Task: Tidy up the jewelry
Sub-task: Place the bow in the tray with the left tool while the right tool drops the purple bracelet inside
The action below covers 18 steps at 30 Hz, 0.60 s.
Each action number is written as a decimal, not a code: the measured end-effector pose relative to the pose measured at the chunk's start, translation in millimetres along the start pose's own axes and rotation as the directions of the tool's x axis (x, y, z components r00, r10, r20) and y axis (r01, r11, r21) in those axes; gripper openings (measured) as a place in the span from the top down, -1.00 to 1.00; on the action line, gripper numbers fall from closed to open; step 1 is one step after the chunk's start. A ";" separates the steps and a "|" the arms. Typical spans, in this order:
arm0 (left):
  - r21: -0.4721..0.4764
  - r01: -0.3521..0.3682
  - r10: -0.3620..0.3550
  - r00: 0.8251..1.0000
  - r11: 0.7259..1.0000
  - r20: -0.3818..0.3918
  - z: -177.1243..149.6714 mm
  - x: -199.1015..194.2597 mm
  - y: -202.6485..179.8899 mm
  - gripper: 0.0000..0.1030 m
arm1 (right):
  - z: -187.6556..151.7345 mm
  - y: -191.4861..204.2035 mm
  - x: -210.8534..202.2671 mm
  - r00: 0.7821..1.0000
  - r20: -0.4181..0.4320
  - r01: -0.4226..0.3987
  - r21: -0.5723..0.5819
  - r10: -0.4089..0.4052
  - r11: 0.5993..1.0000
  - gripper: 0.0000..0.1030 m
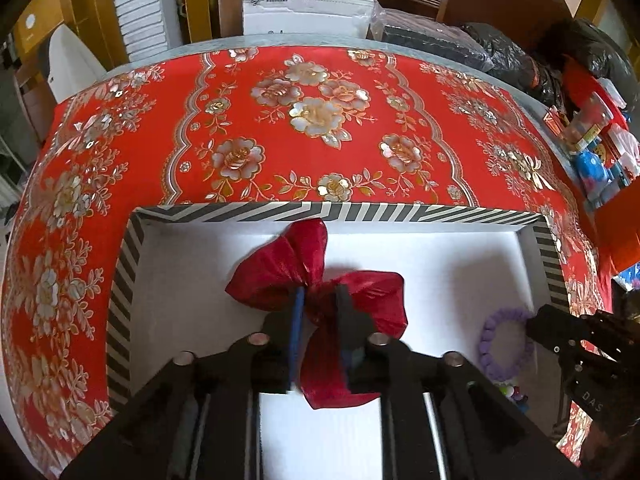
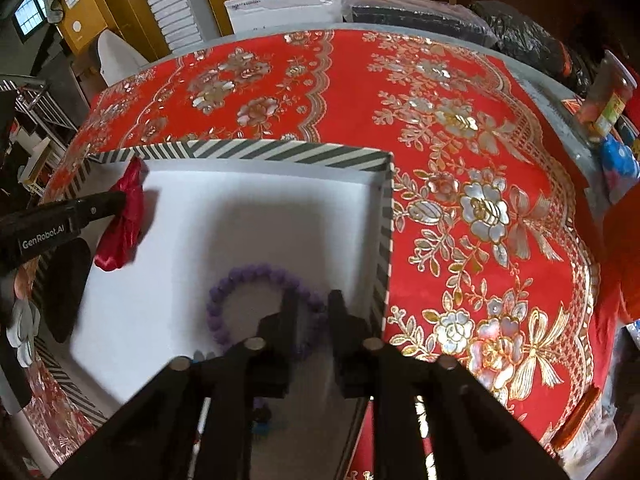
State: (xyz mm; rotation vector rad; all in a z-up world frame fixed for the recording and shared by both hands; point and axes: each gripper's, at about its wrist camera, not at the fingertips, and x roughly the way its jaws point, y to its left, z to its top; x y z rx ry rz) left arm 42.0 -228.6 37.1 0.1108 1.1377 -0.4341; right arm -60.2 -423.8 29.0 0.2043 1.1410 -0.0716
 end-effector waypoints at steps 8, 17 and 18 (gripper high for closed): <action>-0.011 0.009 -0.009 0.999 1.000 0.033 -7.3 -24.1 -0.5 0.65 | -5.9 4.8 -23.2 0.997 0.037 -0.065 0.027 0.064 0.998 0.34; 0.022 -0.017 0.015 0.996 1.000 0.085 -31.0 -64.1 -13.0 0.65 | -19.4 24.3 -59.4 0.991 0.096 -0.094 -0.009 0.095 0.996 0.30; 0.025 -0.019 0.016 0.996 1.000 0.089 -33.9 -68.1 -14.3 0.65 | -22.1 26.2 -64.1 0.990 0.104 -0.097 -0.011 0.098 0.995 0.29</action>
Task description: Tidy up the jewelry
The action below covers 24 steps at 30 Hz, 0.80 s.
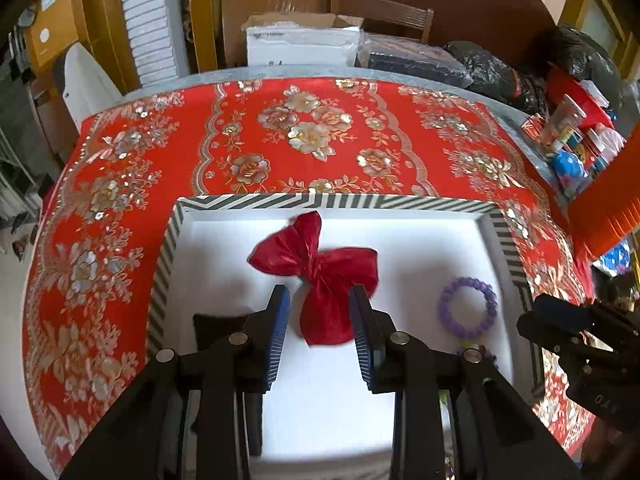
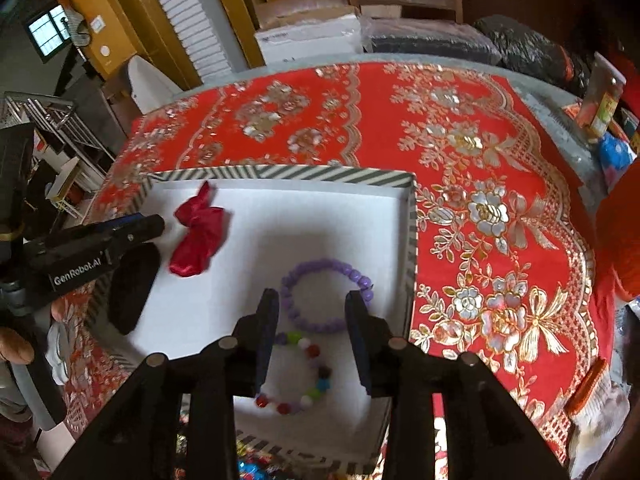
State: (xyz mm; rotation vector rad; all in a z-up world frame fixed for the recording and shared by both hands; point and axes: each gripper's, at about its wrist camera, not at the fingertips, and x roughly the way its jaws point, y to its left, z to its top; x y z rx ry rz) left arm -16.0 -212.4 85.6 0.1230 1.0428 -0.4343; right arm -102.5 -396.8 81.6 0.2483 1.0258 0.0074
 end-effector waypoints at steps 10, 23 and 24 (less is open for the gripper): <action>0.009 -0.004 0.004 0.999 1.000 0.044 -36.8 -46.0 -12.5 0.65 | -33.9 11.7 -44.4 0.999 0.051 -0.004 -0.032 0.006 0.999 0.18; -0.058 0.013 -0.011 0.999 0.998 0.041 -101.1 -91.9 -4.7 0.65 | -93.1 3.6 -86.2 0.999 0.052 -0.001 -0.067 0.004 0.998 0.17; -0.063 0.009 -0.006 0.999 0.998 0.038 -106.7 -93.8 -2.7 0.65 | -97.0 2.2 -88.4 0.999 0.051 0.004 -0.070 0.000 0.998 0.16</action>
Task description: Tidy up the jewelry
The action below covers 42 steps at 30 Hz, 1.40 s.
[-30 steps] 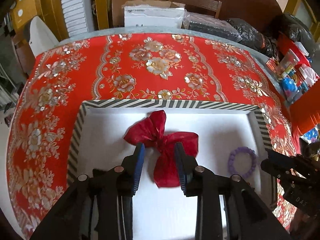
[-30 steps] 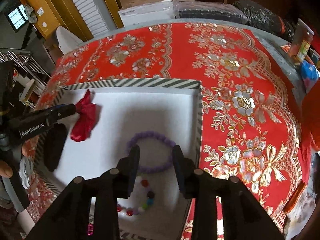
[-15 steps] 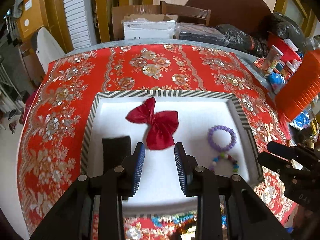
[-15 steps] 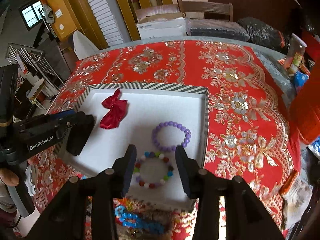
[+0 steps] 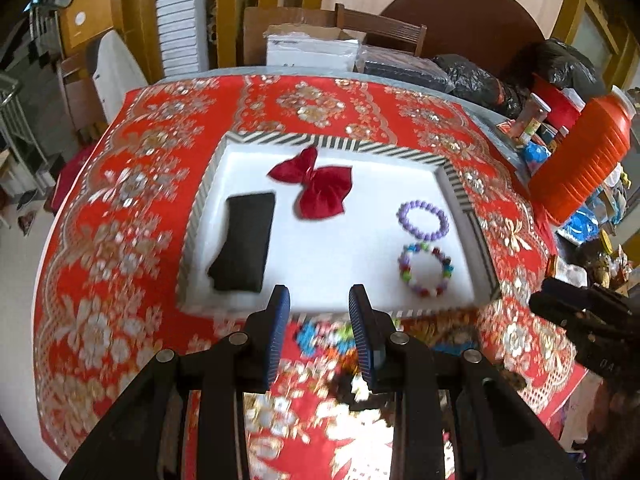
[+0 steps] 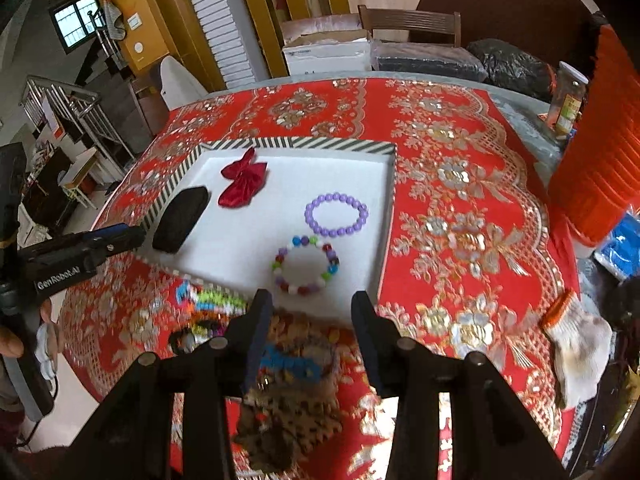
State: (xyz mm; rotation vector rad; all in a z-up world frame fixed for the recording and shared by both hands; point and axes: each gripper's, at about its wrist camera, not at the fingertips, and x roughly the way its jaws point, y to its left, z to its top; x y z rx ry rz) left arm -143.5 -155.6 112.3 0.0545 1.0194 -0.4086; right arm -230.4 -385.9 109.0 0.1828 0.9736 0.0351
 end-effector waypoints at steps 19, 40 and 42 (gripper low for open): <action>-0.059 -0.022 0.019 0.999 0.998 -0.047 -48.5 -6.3 11.6 0.65 | -41.7 -5.5 -6.8 0.998 -0.050 -0.024 -0.024 0.023 0.999 0.16; -0.144 0.034 -0.057 0.986 0.989 -0.159 -42.2 46.3 45.7 0.65 | -39.7 -35.6 45.7 0.991 -0.130 -0.035 0.058 0.042 0.998 0.16; -0.137 0.044 -0.068 0.983 0.990 -0.172 -40.6 53.0 45.1 0.65 | -39.4 -34.0 54.6 0.988 -0.146 -0.035 0.052 0.042 0.998 0.17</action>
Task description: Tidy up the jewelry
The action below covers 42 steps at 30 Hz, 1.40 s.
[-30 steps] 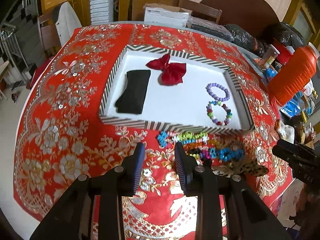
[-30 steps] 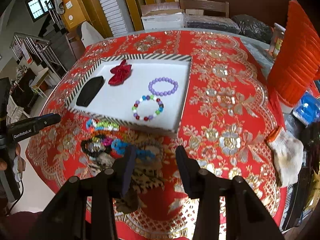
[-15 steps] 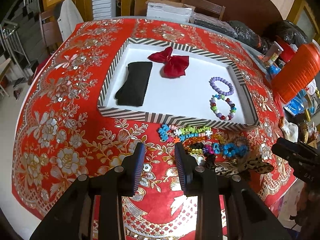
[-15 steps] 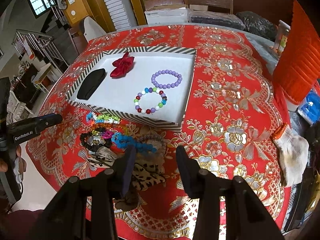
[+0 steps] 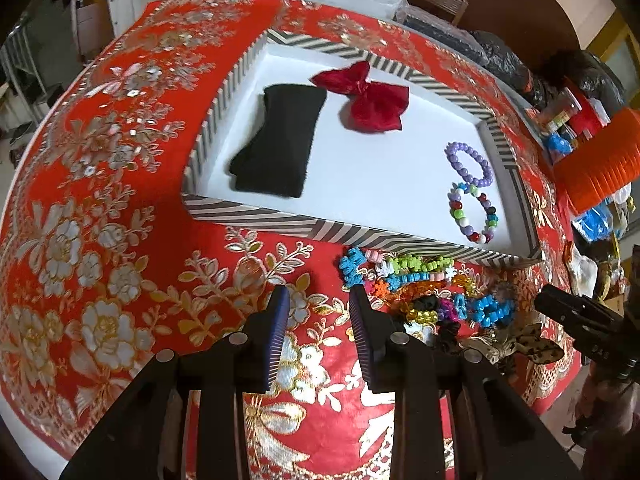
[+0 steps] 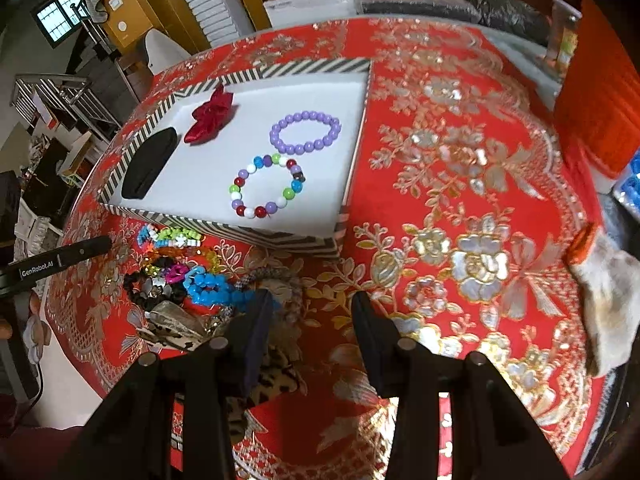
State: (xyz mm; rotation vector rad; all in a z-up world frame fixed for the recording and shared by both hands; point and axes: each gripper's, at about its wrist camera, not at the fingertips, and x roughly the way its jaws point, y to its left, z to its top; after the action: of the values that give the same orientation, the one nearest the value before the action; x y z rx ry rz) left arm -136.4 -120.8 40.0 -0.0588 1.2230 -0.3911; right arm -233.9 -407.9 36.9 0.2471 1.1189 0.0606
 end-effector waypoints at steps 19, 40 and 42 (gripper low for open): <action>0.097 0.036 -0.032 0.998 0.995 -0.050 17.8 34.2 -23.4 0.99 | 5.4 13.6 29.5 0.998 -0.018 0.054 -0.074 -0.055 0.996 0.87; 0.104 0.137 -0.146 0.986 0.985 0.082 23.3 -45.4 -42.8 1.00 | 5.9 12.7 -39.0 0.993 0.075 -0.082 -0.072 0.088 0.994 0.93; 0.091 0.137 -0.144 0.986 0.986 0.084 21.3 -49.0 -39.6 1.00 | 3.9 22.9 -24.4 0.997 0.025 -0.071 -0.124 0.075 0.990 0.64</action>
State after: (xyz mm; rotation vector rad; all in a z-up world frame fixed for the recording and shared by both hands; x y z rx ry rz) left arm -140.9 -145.3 101.7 -0.0892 1.1151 -0.5579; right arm -239.4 -390.4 65.1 0.1777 1.0719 0.1897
